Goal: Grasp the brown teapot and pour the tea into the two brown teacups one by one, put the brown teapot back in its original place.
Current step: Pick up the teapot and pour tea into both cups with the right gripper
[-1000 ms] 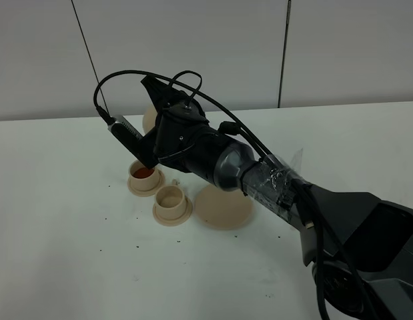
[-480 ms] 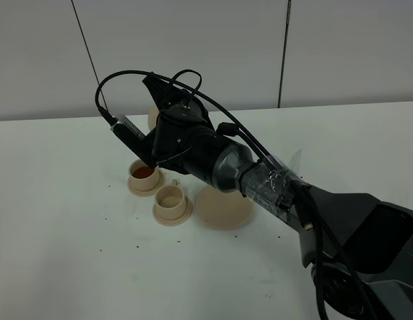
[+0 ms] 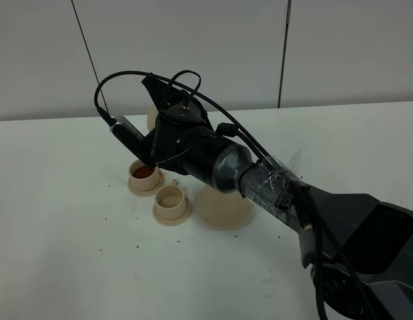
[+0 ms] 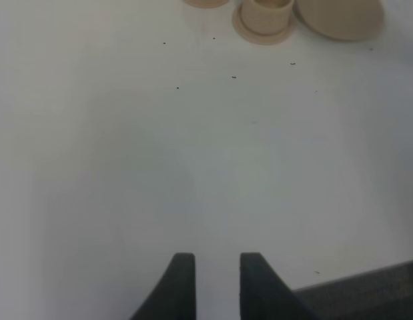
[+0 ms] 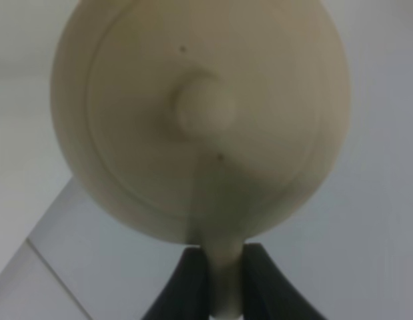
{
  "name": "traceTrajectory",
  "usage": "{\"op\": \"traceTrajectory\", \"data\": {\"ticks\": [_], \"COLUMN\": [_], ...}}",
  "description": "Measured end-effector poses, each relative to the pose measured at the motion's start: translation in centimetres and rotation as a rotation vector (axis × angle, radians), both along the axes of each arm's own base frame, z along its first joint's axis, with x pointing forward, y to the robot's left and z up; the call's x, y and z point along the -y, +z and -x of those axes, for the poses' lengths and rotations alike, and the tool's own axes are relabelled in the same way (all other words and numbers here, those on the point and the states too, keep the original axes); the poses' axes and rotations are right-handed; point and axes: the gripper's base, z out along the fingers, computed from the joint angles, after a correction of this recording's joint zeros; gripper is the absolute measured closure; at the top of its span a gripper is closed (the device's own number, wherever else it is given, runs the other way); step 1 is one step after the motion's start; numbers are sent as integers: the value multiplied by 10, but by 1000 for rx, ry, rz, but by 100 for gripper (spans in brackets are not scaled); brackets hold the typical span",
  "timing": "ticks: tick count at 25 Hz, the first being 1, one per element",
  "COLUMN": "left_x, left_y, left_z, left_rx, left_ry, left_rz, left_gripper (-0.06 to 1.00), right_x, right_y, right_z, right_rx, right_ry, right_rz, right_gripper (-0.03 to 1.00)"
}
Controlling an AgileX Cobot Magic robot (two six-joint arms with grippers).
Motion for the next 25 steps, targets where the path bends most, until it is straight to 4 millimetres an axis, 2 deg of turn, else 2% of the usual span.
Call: {"op": "traceTrajectory", "data": {"ticks": [25], "left_x": [0], "left_y": [0], "left_z": [0], "left_rx": [0], "left_ry": [0], "left_rz": [0], "left_gripper": [71], "right_x": [0], "right_y": [0], "right_z": [0], "right_rx": [-1], "right_ry": [0], "right_rz": [0], "right_gripper": [87]}}
